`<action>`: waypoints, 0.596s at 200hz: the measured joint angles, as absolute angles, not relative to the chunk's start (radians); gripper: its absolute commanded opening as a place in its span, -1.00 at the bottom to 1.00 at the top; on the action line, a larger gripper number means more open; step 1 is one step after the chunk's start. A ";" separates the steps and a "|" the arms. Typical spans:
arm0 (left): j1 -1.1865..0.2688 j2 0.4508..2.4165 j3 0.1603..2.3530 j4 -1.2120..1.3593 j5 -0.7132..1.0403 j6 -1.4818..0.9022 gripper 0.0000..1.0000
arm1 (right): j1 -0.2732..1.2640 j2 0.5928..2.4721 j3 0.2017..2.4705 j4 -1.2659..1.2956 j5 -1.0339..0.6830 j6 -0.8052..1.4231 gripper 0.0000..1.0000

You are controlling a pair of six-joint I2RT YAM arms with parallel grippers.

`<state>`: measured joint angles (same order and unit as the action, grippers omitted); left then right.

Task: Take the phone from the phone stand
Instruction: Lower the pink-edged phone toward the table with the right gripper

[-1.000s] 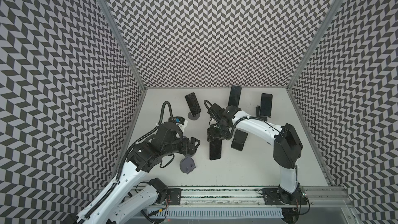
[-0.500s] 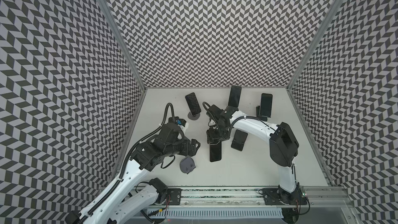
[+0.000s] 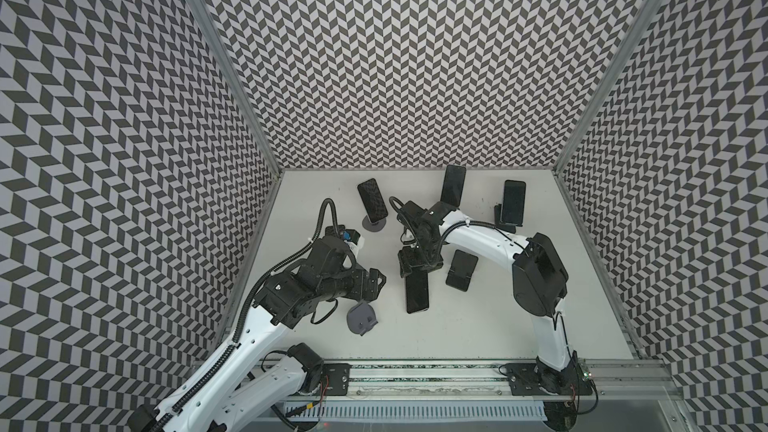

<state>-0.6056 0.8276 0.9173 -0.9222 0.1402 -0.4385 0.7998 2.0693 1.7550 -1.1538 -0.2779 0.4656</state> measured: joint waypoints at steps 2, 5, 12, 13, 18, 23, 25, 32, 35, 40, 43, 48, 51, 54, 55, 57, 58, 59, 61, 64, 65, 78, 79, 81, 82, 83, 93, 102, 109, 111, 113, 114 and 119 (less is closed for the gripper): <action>-0.605 0.828 0.917 -0.922 0.140 -0.439 0.91 | 0.800 2.070 1.756 -1.155 -0.278 0.465 -0.95; -0.604 0.828 0.917 -0.922 0.140 -0.438 0.91 | 0.799 2.072 1.757 -1.156 -0.278 0.464 -0.95; -0.600 0.828 0.917 -0.922 0.141 -0.437 0.91 | 0.798 2.075 1.760 -1.160 -0.278 0.463 -0.96; -0.599 0.828 0.917 -0.922 0.141 -0.437 0.91 | 0.798 2.076 1.760 -1.161 -0.278 0.463 -0.96; -0.598 0.828 0.917 -0.922 0.141 -0.435 0.91 | 0.797 2.078 1.761 -1.162 -0.278 0.462 -0.96; -0.596 0.828 0.917 -0.922 0.141 -0.435 0.91 | 0.796 2.081 1.761 -1.165 -0.278 0.462 -0.96; -0.595 0.828 0.917 -0.922 0.141 -0.434 0.91 | 0.795 2.081 1.761 -1.166 -0.278 0.462 -0.96; -0.592 0.828 0.917 -0.922 0.141 -0.432 0.91 | 0.793 2.083 1.761 -1.172 -0.278 0.460 -0.96; -0.591 0.828 0.917 -0.922 0.141 -0.431 0.91 | 0.793 2.084 1.762 -1.175 -0.278 0.460 -0.96; -0.588 0.828 0.917 -0.922 0.141 -0.430 0.91 | 0.791 2.086 1.762 -1.179 -0.278 0.459 -0.96; -0.587 0.828 0.917 -0.922 0.141 -0.429 0.91 | 0.790 2.087 1.762 -1.181 -0.278 0.459 -0.96; -0.585 0.828 0.917 -0.922 0.142 -0.427 0.91 | 0.789 2.089 1.762 -1.184 -0.278 0.459 -0.96; -0.584 0.828 0.917 -0.922 0.142 -0.426 0.91 | 0.788 2.091 1.762 -1.186 -0.278 0.458 -0.96; -0.582 0.828 0.917 -0.922 0.143 -0.423 0.91 | 0.788 2.092 1.762 -1.188 -0.278 0.458 -0.96; -0.582 0.828 0.917 -0.922 0.143 -0.423 0.91 | 0.787 2.093 1.762 -1.189 -0.278 0.458 -0.96; -0.581 0.828 0.917 -0.922 0.144 -0.423 0.91 | 0.786 2.094 1.762 -1.190 -0.278 0.458 -0.96; -0.581 0.828 0.917 -0.922 0.144 -0.423 0.91 | 0.786 2.094 1.762 -1.190 -0.278 0.457 -0.96; -0.581 0.828 0.917 -0.922 0.144 -0.422 0.91 | 0.786 2.095 1.762 -1.191 -0.278 0.457 -0.96; -0.580 0.828 0.917 -0.922 0.144 -0.421 0.91 | 0.785 2.096 1.762 -1.192 -0.278 0.456 -0.96; -0.579 0.828 0.917 -0.922 0.144 -0.420 0.91 | 0.783 2.098 1.762 -1.195 -0.278 0.455 -0.96; -0.579 0.828 0.917 -0.922 0.144 -0.420 0.91 | 0.783 2.098 1.762 -1.196 -0.278 0.455 -0.96; -0.575 0.828 0.917 -0.922 0.144 -0.416 0.91 | 0.778 2.103 1.762 -1.205 -0.279 0.453 -0.96; -0.575 0.828 0.917 -0.922 0.144 -0.416 0.91 | 0.778 2.103 1.762 -1.205 -0.278 0.453 -0.96; -0.575 0.828 0.917 -0.922 0.144 -0.416 0.91 | 0.777 2.103 1.762 -1.206 -0.279 0.452 -0.96; -0.575 0.828 0.917 -0.922 0.144 -0.415 0.91 | 0.777 2.104 1.762 -1.206 -0.279 0.453 -0.96; -0.575 0.828 0.917 -0.922 0.144 -0.415 0.91 | 0.776 2.104 1.762 -1.206 -0.279 0.453 -0.96; -0.575 0.828 0.917 -0.922 0.144 -0.412 0.91 | 0.772 2.106 1.762 -1.210 -0.279 0.451 -0.96; -0.575 0.828 0.917 -0.922 0.146 -0.411 0.91 | 0.767 2.108 1.762 -1.213 -0.281 0.451 -0.96; -0.575 0.827 0.917 -0.922 0.147 -0.409 0.91 | 0.763 2.109 1.762 -1.217 -0.281 0.451 -0.96; -0.575 0.827 0.917 -0.922 0.147 -0.409 0.91 | 0.762 2.110 1.762 -1.218 -0.281 0.451 -0.96; -0.575 0.826 0.917 -0.922 0.148 -0.409 0.91 | 0.761 2.110 1.762 -1.219 -0.281 0.451 -0.96; -0.575 0.826 0.917 -0.922 0.148 -0.409 0.91 | 0.760 2.110 1.762 -1.220 -0.281 0.451 -0.96; -0.575 0.826 0.917 -0.922 0.149 -0.408 0.91 | 0.758 2.111 1.762 -1.223 -0.281 0.450 -0.96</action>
